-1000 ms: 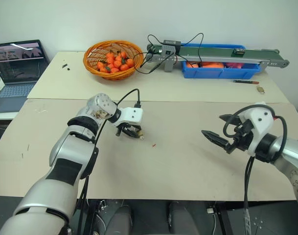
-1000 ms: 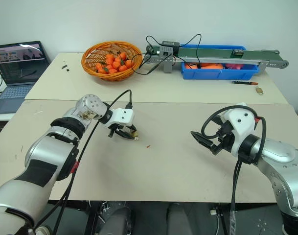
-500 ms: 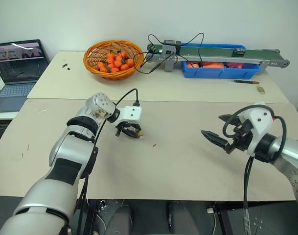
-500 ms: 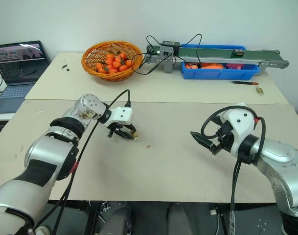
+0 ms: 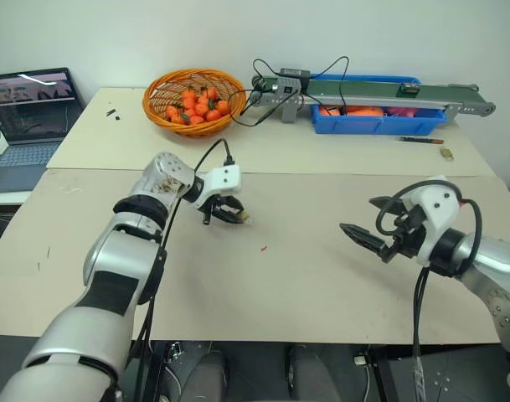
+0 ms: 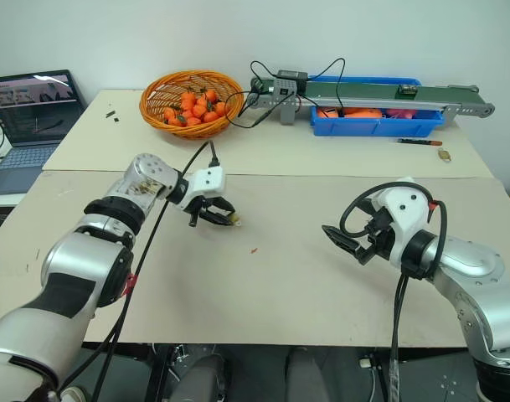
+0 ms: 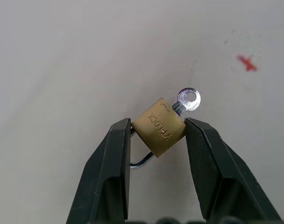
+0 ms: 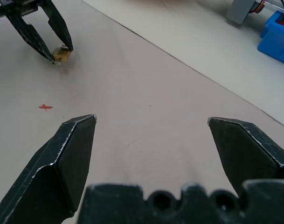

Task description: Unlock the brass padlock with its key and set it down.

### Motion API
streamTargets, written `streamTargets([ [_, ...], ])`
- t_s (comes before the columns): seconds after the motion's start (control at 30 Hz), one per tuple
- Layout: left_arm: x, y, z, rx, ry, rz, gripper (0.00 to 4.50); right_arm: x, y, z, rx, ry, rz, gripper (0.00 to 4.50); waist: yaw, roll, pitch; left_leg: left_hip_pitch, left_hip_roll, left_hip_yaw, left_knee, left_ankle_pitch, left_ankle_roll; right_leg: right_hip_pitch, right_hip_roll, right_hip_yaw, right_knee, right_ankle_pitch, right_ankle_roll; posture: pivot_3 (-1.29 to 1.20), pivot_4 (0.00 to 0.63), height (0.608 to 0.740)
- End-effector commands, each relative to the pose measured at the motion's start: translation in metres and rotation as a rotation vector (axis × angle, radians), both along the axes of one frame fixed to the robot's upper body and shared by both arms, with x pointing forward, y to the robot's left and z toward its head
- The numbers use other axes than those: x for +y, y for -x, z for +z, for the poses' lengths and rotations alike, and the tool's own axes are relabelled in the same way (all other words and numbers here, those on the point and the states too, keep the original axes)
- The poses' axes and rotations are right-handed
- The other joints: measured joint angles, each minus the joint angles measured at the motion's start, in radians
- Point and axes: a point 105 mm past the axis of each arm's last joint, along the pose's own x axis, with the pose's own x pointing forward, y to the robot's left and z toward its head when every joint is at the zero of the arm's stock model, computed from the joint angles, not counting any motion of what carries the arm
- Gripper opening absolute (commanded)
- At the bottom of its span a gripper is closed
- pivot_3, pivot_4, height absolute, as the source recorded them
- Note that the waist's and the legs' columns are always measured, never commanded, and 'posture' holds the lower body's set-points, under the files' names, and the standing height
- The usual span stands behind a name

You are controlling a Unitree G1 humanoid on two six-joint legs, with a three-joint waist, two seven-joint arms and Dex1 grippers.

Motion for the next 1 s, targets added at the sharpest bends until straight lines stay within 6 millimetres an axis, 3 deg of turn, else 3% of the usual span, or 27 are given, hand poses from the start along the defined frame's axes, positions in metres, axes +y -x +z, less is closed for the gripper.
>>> streamTargets([
  [0.03,-0.013,0.004,-0.005,-0.027,-0.001,0.006,1.27,0.003,0.0,0.013,-0.076,0.0,0.009,4.5,0.001,0.001,-0.001,0.001,0.0,0.0,0.0,0.0,0.0,0.001,0.0,0.0,0.0,0.0,0.0,0.0,0.15,0.717],
  [0.17,-0.022,0.021,-0.007,0.026,0.07,0.079,1.27,0.004,0.0,0.012,-0.078,-0.004,0.01,4.5,0.006,0.001,-0.001,0.003,0.0,0.0,0.0,0.0,0.0,0.003,0.0,0.0,0.0,0.0,0.0,0.0,0.15,0.717],
  [0.3,-0.014,0.027,-0.009,0.032,0.053,0.172,1.27,0.004,-0.001,0.01,-0.077,-0.002,0.011,4.5,0.006,0.002,-0.001,0.002,0.0,0.0,0.0,0.0,0.0,0.002,0.0,0.0,0.0,0.0,0.0,0.0,0.15,0.717],
  [0.37,-0.008,0.026,-0.009,0.037,0.04,0.205,2.27,0.005,-0.001,0.01,-0.077,-0.001,0.013,4.5,0.004,0.002,-0.001,0.004,0.0,0.0,0.0,0.0,0.0,0.003,0.0,0.0,0.0,0.0,0.0,0.0,0.15,0.717],
  [0.57,-0.001,0.018,-0.002,-0.001,0.01,0.219,4.41,0.005,-0.002,0.01,-0.079,0.0,0.015,4.5,-0.003,0.002,-0.001,0.005,0.0,0.0,0.0,0.0,0.0,0.003,0.0,0.001,0.0,-0.002,0.003,0.0,0.15,0.717],
  [0.77,-0.005,0.022,0.005,-0.015,0.018,0.137,4.49,0.005,-0.002,0.01,-0.079,-0.001,0.012,4.5,-0.003,0.002,-0.001,0.004,0.0,0.001,0.0,0.0,0.0,0.003,0.0,0.001,0.0,-0.001,0.002,0.0,0.15,0.717],
  [0.93,-0.014,0.036,0.018,-0.023,0.08,-0.048,4.49,0.005,-0.002,0.01,-0.08,-0.003,0.01,4.5,0.0,0.001,-0.001,0.003,0.0,0.0,0.0,0.0,0.0,0.002,0.0,0.001,0.0,-0.001,0.001,0.0,0.15,0.717],
  [1.0,-0.009,0.037,0.019,-0.046,0.063,-0.105,4.49,0.006,-0.002,0.01,-0.081,-0.004,0.011,4.5,0.0,0.001,-0.001,0.003,0.0,0.0,0.0,0.0,0.0,0.002,0.0,0.001,-0.001,0.0,0.001,0.0,0.15,0.717],
])
